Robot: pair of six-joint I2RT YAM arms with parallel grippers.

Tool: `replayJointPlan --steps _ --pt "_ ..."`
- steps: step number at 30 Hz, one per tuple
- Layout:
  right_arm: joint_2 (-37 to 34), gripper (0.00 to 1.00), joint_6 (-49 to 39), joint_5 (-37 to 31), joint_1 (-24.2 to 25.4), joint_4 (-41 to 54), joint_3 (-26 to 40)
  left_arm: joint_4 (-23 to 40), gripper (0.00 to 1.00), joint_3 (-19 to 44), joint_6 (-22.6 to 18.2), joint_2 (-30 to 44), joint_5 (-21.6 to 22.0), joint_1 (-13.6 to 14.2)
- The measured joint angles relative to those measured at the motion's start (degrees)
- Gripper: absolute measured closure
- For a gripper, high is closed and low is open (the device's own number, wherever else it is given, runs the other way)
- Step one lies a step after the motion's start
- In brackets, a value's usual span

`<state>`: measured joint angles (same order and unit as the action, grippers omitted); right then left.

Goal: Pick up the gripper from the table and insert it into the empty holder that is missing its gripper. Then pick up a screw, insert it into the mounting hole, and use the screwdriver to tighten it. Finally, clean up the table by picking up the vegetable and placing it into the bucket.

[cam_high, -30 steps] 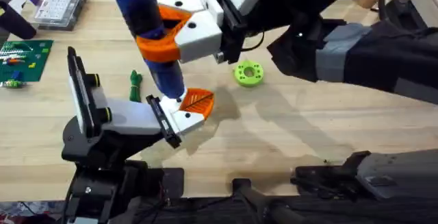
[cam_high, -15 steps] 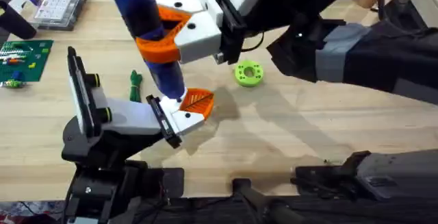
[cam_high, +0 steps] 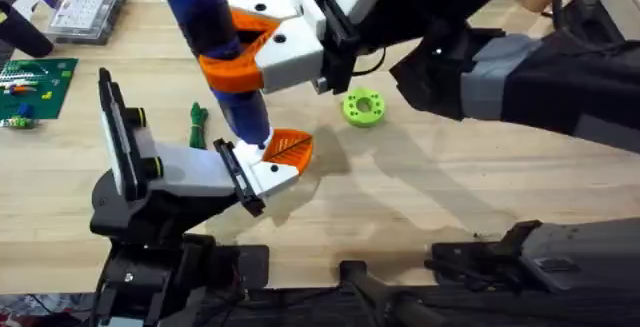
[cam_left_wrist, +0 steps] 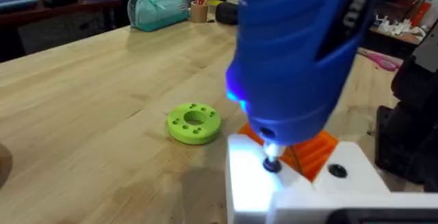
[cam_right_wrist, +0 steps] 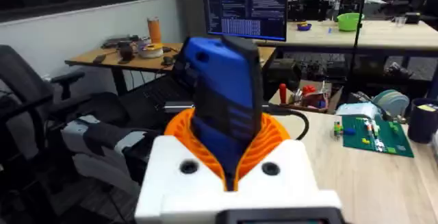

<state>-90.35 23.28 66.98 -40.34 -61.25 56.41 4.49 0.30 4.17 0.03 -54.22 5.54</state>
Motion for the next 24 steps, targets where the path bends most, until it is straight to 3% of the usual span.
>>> replayJointPlan --steps 24 --pt "0.0 0.962 -0.2 0.8 0.0 0.0 0.0 0.0 0.983 0.0 0.0 0.0 0.0 0.0"
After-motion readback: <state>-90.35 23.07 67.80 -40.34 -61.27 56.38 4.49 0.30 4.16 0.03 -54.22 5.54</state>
